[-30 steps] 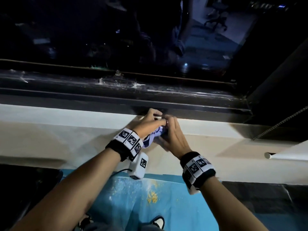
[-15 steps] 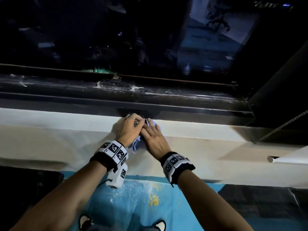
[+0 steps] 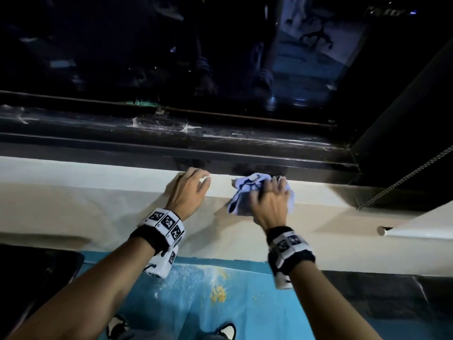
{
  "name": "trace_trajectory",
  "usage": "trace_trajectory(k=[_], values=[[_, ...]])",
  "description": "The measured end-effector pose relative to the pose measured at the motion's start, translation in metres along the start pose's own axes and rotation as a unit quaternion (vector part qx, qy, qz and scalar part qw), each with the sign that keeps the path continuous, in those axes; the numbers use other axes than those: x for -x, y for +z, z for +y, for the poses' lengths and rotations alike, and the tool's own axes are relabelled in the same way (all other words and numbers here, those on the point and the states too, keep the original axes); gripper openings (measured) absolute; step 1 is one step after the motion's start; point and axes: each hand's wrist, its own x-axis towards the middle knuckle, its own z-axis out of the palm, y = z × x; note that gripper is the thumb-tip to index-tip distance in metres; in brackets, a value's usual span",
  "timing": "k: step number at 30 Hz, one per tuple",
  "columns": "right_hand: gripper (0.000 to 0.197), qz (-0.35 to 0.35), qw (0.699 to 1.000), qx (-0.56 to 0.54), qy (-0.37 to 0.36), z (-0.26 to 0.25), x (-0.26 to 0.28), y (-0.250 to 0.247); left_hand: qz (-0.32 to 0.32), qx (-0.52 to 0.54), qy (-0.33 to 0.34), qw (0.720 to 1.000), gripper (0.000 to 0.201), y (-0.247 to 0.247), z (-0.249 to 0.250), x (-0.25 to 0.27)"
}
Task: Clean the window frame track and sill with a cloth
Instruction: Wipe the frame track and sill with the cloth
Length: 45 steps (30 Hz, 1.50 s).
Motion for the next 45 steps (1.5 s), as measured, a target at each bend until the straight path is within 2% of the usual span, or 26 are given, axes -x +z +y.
trace_trajectory(k=[1,3,6,8,10,15,18,19,20,21,22,24,25,27,29,31,35,38,40,42,43,45], values=[[0.054,-0.031,0.999,0.027,-0.008,-0.019,0.007,0.007,-0.008,-0.004,0.004,1.0,0.024,0.001,0.0,-0.001],[0.065,-0.076,0.991,0.071,-0.082,-0.044,0.021,0.026,-0.023,-0.005,0.022,0.999,0.036,0.005,0.002,-0.002],[0.056,-0.108,0.971,0.101,-0.187,-0.041,0.018,0.032,-0.032,0.004,0.039,0.999,0.045,0.012,0.004,-0.002],[0.062,-0.13,0.966,0.096,-0.201,-0.017,0.011,0.025,-0.043,-0.004,0.054,0.998,0.052,0.019,0.003,-0.004],[0.056,-0.147,0.965,0.114,-0.183,0.009,0.008,0.012,-0.06,-0.019,0.06,0.996,0.058,0.028,0.001,-0.004],[0.057,-0.129,0.984,0.091,-0.081,0.073,0.005,-0.021,-0.09,-0.086,0.067,0.99,0.061,0.044,-0.004,-0.001],[0.061,-0.171,0.982,0.05,-0.056,0.095,0.001,-0.034,-0.08,-0.092,0.074,0.99,0.058,0.045,-0.005,0.0],[0.055,-0.181,0.982,-0.01,-0.053,0.097,0.001,-0.041,-0.075,-0.089,0.075,0.99,0.057,0.046,-0.005,0.001],[0.041,-0.171,0.979,-0.114,-0.018,0.096,-0.003,-0.051,-0.07,-0.086,0.078,0.991,0.056,0.046,-0.005,0.001],[0.027,-0.144,0.978,-0.147,0.035,0.096,-0.009,-0.062,-0.068,-0.086,0.081,0.991,0.056,0.046,-0.006,0.001],[0.02,-0.111,0.977,-0.163,0.08,0.097,-0.016,-0.07,-0.068,-0.087,0.083,0.99,0.055,0.046,-0.007,0.001],[0.027,-0.014,0.971,-0.154,0.182,0.106,-0.027,-0.081,-0.073,-0.09,0.087,0.989,0.056,0.046,-0.011,0.001],[0.031,0.036,0.968,-0.143,0.203,0.117,-0.028,-0.081,-0.076,-0.09,0.089,0.989,0.056,0.046,-0.012,0.001],[0.035,0.026,0.959,-0.036,0.279,0.126,-0.026,-0.078,-0.08,-0.09,0.092,0.988,0.057,0.047,-0.013,0.001],[0.046,-0.039,0.939,0.04,0.339,0.115,-0.025,-0.063,-0.078,-0.088,0.094,0.989,0.058,0.047,-0.013,0.001],[0.053,-0.089,0.94,0.039,0.327,0.096,-0.031,-0.045,-0.076,-0.09,0.096,0.988,0.058,0.046,-0.013,0.001],[0.05,-0.136,0.949,0.022,0.285,0.054,-0.029,-0.021,-0.069,-0.086,0.101,0.989,0.055,0.05,-0.015,0.0],[0.058,-0.175,0.975,-0.006,0.14,0.031,-0.006,-0.014,-0.065,-0.082,0.103,0.989,0.053,0.053,-0.018,-0.001],[0.04,-0.185,0.976,-0.099,0.054,0.029,0.002,-0.035,-0.066,-0.084,0.107,0.989,0.053,0.053,-0.019,-0.001],[0.014,-0.143,0.971,-0.175,0.081,0.04,-0.002,-0.063,-0.065,-0.087,0.108,0.988,0.053,0.051,-0.02,0.0],[0.009,-0.093,0.971,-0.186,0.116,0.051,-0.009,-0.07,-0.062,-0.085,0.109,0.988,0.053,0.05,-0.019,0.0],[0.017,0.022,0.978,-0.129,0.164,0.081,-0.025,-0.071,-0.054,-0.081,0.112,0.989,0.054,0.05,-0.018,0.001]])
